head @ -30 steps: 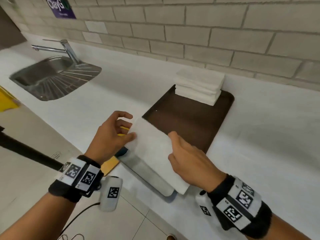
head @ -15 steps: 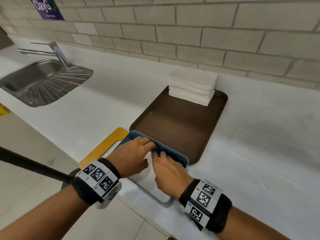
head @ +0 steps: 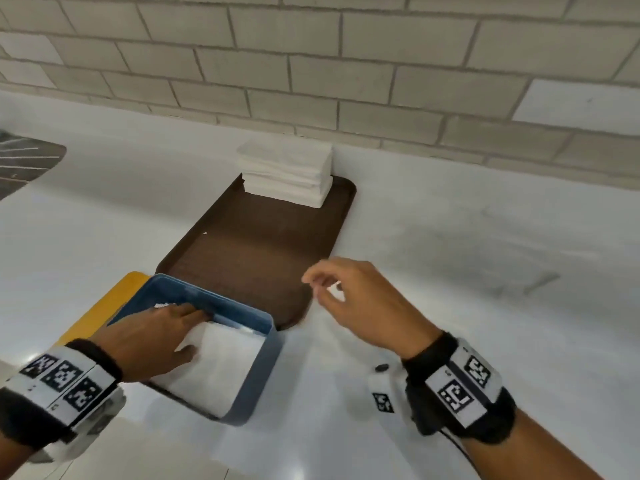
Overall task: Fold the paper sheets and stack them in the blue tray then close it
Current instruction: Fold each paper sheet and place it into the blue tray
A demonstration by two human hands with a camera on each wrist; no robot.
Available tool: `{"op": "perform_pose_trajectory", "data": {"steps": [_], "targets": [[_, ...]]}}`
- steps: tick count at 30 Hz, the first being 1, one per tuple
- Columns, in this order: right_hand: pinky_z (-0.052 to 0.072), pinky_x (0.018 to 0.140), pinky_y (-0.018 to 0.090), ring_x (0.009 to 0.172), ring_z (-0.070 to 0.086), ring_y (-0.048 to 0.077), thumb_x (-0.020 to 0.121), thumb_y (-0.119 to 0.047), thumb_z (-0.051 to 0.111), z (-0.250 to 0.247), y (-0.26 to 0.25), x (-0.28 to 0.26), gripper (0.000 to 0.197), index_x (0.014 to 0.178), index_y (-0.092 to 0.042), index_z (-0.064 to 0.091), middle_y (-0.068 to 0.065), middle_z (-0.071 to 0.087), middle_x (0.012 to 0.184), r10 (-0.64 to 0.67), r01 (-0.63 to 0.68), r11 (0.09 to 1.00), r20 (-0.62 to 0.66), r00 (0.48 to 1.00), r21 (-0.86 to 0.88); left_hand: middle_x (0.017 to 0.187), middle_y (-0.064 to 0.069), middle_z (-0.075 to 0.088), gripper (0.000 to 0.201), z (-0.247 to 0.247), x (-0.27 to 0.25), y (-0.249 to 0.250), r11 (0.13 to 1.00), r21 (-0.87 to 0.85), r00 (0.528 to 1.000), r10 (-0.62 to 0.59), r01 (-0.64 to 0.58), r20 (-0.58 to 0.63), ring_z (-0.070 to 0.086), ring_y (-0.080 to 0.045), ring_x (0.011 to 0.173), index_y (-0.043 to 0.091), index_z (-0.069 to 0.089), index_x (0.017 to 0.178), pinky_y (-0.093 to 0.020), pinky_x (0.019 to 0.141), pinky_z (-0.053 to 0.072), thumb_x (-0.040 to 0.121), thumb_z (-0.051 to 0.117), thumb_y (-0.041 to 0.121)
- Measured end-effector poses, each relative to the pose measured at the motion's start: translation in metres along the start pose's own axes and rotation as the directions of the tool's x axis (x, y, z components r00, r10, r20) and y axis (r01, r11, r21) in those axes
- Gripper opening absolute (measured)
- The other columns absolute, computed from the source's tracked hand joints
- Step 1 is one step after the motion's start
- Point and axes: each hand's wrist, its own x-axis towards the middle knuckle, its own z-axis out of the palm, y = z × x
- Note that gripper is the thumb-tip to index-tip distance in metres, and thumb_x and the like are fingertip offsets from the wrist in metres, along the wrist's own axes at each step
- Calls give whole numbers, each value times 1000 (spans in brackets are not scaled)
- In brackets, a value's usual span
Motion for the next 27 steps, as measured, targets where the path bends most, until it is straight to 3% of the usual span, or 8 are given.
{"op": "perform_pose_trajectory", "data": {"steps": [2, 5, 8, 11, 14, 19, 24, 27], "targets": [[47, 94, 33, 112, 55, 18, 95, -19, 55, -31, 60, -3, 28, 123, -19, 60, 1, 59, 119, 191, -191, 954, -23, 981, -229, 164, 13, 29, 63, -1, -1, 1, 999, 17, 999, 32, -31, -33, 39, -7, 145, 34, 18, 158, -23, 116, 32, 103, 46, 47], [43, 101, 43, 127, 39, 33, 94, -27, 54, -58, 128, -13, 52, 143, -16, 40, 13, 39, 140, 551, -415, 689, 57, 833, -594, 153, 13, 47, 58, -17, -9, 1, 1000, 17, 989, 23, -20, -143, 51, -9, 135, 35, 40, 151, -24, 107, 43, 96, 60, 43], [44, 100, 46, 128, 36, 33, 93, -31, 56, -65, 155, -23, 61, 147, -21, 32, 11, 32, 144, 567, -433, 687, 58, 822, -584, 114, 16, 69, 43, -45, -27, 6, 995, -91, 965, -62, 40, -255, 67, -9, 88, 50, 55, 124, -23, 74, 55, 88, 72, 36], [47, 95, 41, 120, 44, 29, 91, -19, 58, -65, 161, -25, 60, 146, -23, 33, 9, 41, 135, 488, -409, 763, 31, 872, -500, 92, 39, 49, 35, -81, -47, 42, 980, -194, 942, -31, -37, -335, 56, 1, 63, 64, 43, 114, -13, 56, 47, 88, 62, 48], [48, 91, 37, 111, 53, 27, 89, -9, 53, -68, 165, -28, 56, 142, -21, 38, 9, 51, 124, 475, -428, 801, 9, 880, -419, 100, 43, 52, 37, -104, -44, 102, 975, -177, 918, 56, -135, -393, 64, 7, 81, 50, 57, 123, -18, 65, 55, 91, 46, 65], [47, 92, 33, 116, 51, 24, 96, -16, 49, -90, 168, -44, 40, 135, -19, 50, 6, 59, 123, 427, -409, 801, -61, 902, -437, 121, 23, 62, 36, -110, 12, 209, 955, -133, 929, 215, -263, -300, 62, 0, 107, 42, 53, 135, -26, 92, 53, 99, 52, 45], [44, 94, 39, 123, 37, 24, 91, -42, 58, -97, 176, -52, 51, 137, -26, 46, 3, 40, 133, 374, -272, 831, 127, 919, -485, 132, 7, 61, 34, -93, 108, 270, 969, -9, 956, 243, -248, -163, 61, -19, 116, 28, 58, 133, -35, 94, 52, 99, 55, 32], [45, 85, 37, 120, 40, 28, 89, -41, 61, -89, 175, -47, 48, 133, -26, 48, 4, 41, 132, 349, -239, 812, 115, 930, -533, 131, 3, 61, 33, -92, 134, 280, 970, 23, 954, 244, -244, -176, 60, -22, 117, 24, 59, 131, -38, 92, 52, 99, 55, 32]]}}
